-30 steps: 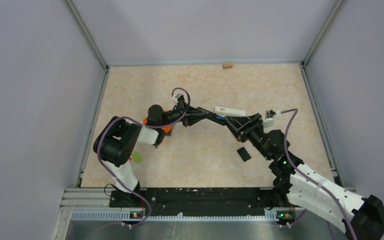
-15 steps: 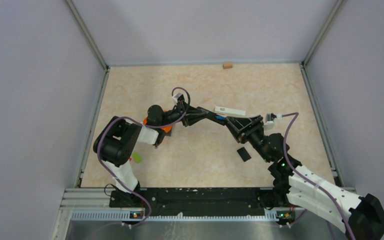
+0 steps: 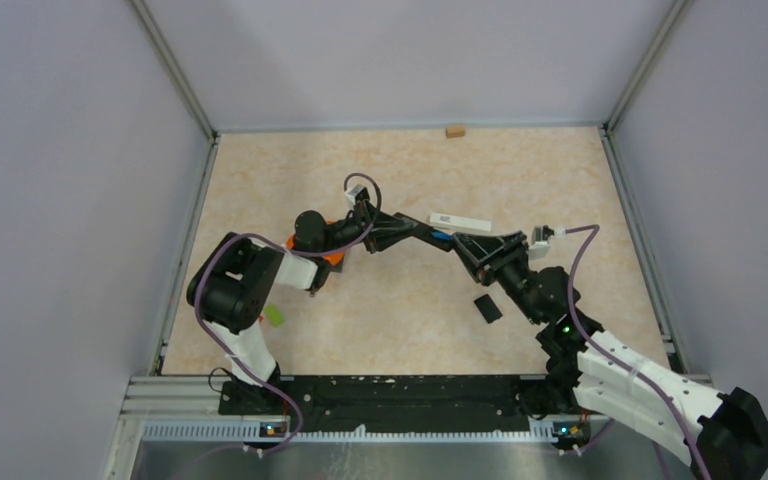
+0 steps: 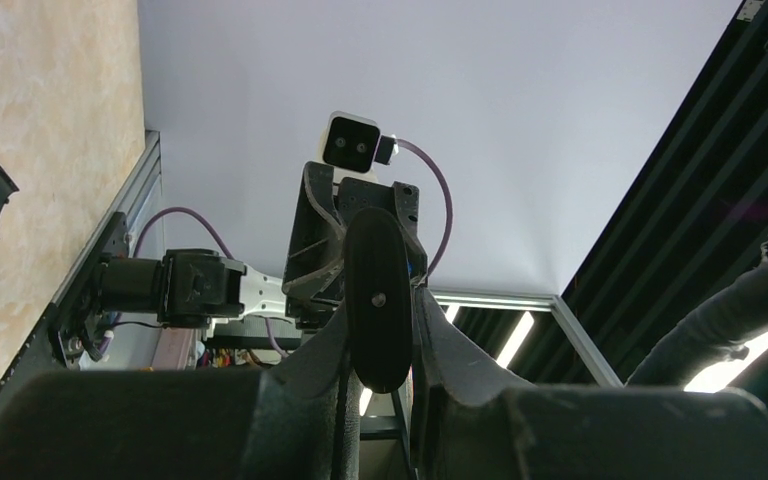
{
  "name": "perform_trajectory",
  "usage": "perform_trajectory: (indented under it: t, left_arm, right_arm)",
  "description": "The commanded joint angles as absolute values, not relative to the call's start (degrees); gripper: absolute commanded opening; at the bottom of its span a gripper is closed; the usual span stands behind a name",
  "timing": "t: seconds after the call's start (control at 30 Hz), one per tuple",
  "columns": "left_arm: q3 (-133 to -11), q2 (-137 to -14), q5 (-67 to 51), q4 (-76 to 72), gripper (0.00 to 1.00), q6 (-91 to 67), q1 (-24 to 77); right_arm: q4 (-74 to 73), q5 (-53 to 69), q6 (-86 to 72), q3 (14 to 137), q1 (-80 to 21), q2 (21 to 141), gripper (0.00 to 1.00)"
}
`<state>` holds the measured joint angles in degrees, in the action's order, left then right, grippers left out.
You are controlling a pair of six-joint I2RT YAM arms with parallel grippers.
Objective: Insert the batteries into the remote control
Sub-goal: Load the battery into the remote control.
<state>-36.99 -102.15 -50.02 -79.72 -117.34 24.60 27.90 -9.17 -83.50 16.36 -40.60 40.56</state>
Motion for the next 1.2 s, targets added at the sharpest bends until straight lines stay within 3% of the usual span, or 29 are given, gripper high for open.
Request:
perform_trajectory:
  t: [0.0,0.8,0.83,0.87,1.0,1.17]
  left_arm:
    - [-37.5,-100.2,-49.9,-85.0,0.00,-117.9,25.2]
    - [-38.6,-98.6,-50.2,-87.7,0.00,-118.7,26.1]
    - [-38.7,-92.3,-50.2,-87.9,0.00,-118.7,26.2]
    - [-38.7,-97.6,-50.1,-87.9,0.00,-118.6,26.2]
    - [-39.0,-97.9,-50.2,-87.0,0.00,-117.5,26.2]
    - [-39.3,-95.6,-51.3,-77.8,0.00,-109.3,26.0]
  right_arm:
    - [30.8,-9.2,-82.2,16.5,-39.8,40.8,0.44]
    - [30.7,-7.4,-82.1,17.4,-39.4,45.3,0.23]
    - [30.2,-7.5,-82.0,17.7,-39.4,45.3,0.23]
    - [29.5,-7.5,-81.5,17.9,-39.4,45.4,0.23]
    - [25.2,-6.8,-77.3,20.9,-39.4,46.4,0.26]
    - [14.4,-6.7,-69.6,27.0,-39.4,46.7,0.41]
